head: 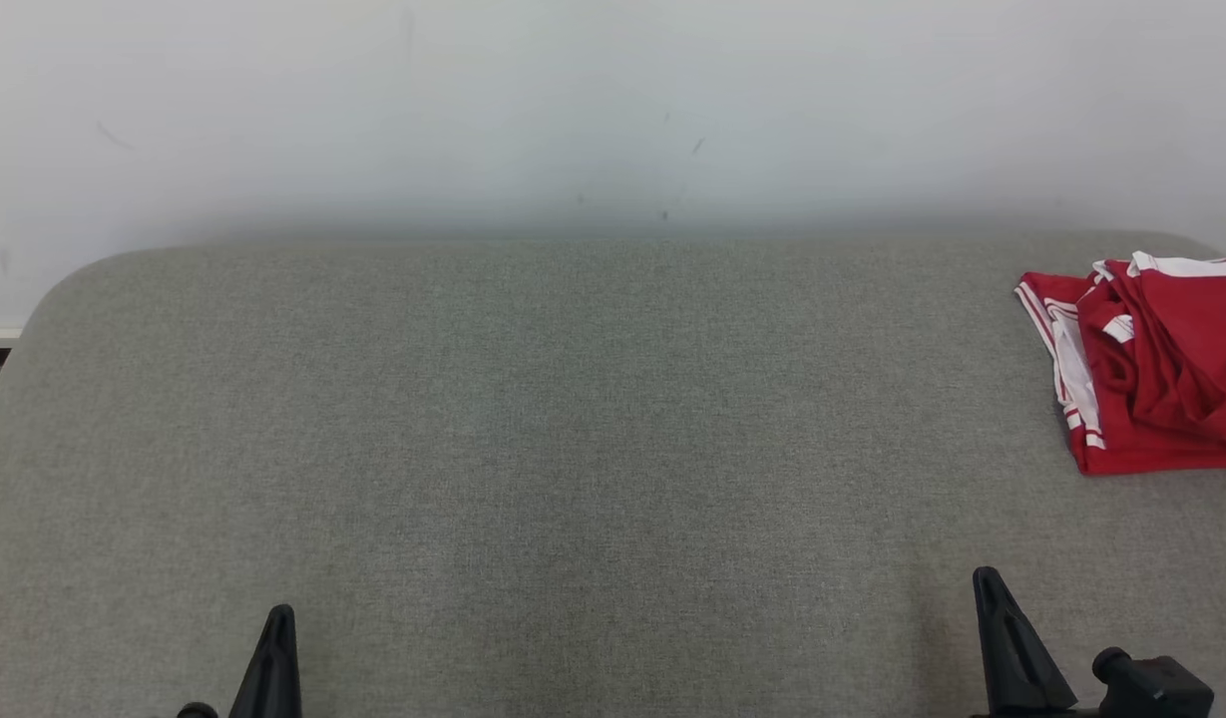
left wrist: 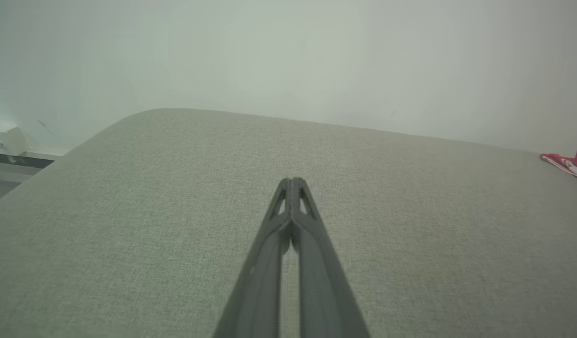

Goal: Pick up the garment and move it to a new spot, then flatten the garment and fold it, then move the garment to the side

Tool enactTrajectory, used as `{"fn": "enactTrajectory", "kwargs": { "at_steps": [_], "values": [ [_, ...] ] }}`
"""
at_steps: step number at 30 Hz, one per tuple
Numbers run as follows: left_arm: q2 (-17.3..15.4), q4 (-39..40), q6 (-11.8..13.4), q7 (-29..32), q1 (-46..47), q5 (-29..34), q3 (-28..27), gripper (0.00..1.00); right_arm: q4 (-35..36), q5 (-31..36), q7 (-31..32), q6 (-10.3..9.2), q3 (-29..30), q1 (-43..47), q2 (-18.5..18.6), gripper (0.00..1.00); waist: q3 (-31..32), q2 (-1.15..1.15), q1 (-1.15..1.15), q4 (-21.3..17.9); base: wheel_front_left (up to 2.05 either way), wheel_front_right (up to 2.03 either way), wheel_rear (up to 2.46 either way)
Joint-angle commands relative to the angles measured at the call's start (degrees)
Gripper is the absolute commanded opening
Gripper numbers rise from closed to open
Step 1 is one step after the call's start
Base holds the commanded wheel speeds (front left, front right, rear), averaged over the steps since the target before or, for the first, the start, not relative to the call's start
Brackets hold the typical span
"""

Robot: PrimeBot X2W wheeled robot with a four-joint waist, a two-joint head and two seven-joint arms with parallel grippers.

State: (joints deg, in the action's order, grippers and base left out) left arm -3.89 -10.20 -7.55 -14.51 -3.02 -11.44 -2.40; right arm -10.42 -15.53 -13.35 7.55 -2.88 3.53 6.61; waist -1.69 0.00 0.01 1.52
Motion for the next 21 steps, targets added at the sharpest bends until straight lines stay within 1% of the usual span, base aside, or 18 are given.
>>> {"fn": "enactTrajectory", "kwargs": {
  "at_steps": [1,10,21],
  "values": [
    [-0.11,0.57,0.0,0.67,0.95,-3.38,-0.35,0.0,0.75,-3.23,0.54,0.0,0.32,-0.94,0.09,0.0,0.03,0.0,0.0,-0.02,0.0,0.0,0.0],
    [0.03,0.09,0.01,3.23,2.0,-13.08,-0.86,0.0,0.15,-12.84,2.67,-0.01,1.08,-2.18,-0.02,0.0,0.14,0.0,0.0,-0.13,0.0,0.0,0.0],
    [0.17,-0.45,0.02,5.96,3.21,-23.6,-1.34,0.0,-0.38,-23.1,4.98,-0.02,1.96,-3.41,-0.27,0.0,0.27,0.0,0.0,-0.27,0.0,0.0,0.0]
  ]
}}
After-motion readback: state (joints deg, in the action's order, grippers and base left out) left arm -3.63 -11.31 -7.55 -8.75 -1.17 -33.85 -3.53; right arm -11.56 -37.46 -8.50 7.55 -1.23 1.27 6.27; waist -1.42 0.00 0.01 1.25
